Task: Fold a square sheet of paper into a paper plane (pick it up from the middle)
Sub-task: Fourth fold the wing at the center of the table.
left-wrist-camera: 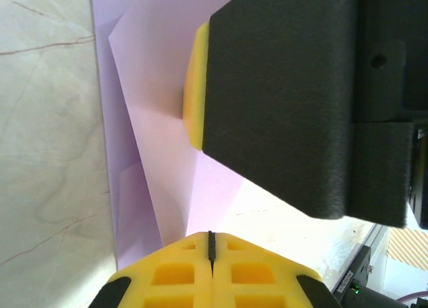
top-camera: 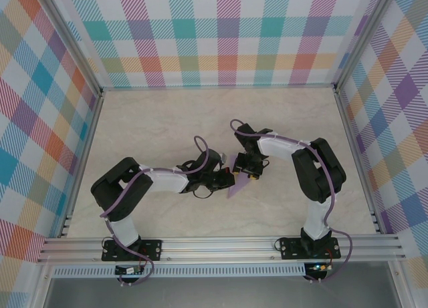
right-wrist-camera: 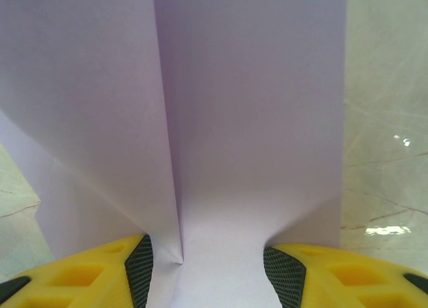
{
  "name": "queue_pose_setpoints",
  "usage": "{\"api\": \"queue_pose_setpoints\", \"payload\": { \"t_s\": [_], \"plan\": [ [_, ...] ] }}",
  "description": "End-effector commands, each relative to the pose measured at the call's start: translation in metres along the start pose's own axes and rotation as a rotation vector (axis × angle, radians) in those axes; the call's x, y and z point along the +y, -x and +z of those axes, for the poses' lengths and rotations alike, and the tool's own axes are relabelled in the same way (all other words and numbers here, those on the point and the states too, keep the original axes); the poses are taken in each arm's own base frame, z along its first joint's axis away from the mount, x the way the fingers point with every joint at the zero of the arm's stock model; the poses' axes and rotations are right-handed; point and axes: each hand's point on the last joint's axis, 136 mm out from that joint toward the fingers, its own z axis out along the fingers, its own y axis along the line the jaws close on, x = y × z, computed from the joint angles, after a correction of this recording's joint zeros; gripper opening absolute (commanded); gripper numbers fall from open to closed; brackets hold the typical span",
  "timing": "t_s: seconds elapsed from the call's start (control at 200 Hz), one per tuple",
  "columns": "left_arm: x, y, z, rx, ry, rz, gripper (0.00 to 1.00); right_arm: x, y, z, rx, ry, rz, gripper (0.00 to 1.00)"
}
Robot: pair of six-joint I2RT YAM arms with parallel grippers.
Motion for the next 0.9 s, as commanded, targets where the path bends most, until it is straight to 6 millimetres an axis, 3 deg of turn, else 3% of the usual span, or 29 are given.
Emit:
{"api": "queue_pose_setpoints", "payload": {
  "t_s": [0.0, 0.895],
  "plan": [
    [0.006, 0.001, 0.004, -0.001, 0.046, 0.012, 0.04, -0.07, -0.029, 0.065, 0.115, -0.271, 0.038, 0.55],
    [0.025, -0.003, 0.012, 0.018, 0.115, -0.005, 0.03, -0.075, -0.032, 0.069, 0.124, -0.288, 0.042, 0.54]
  ]
}}
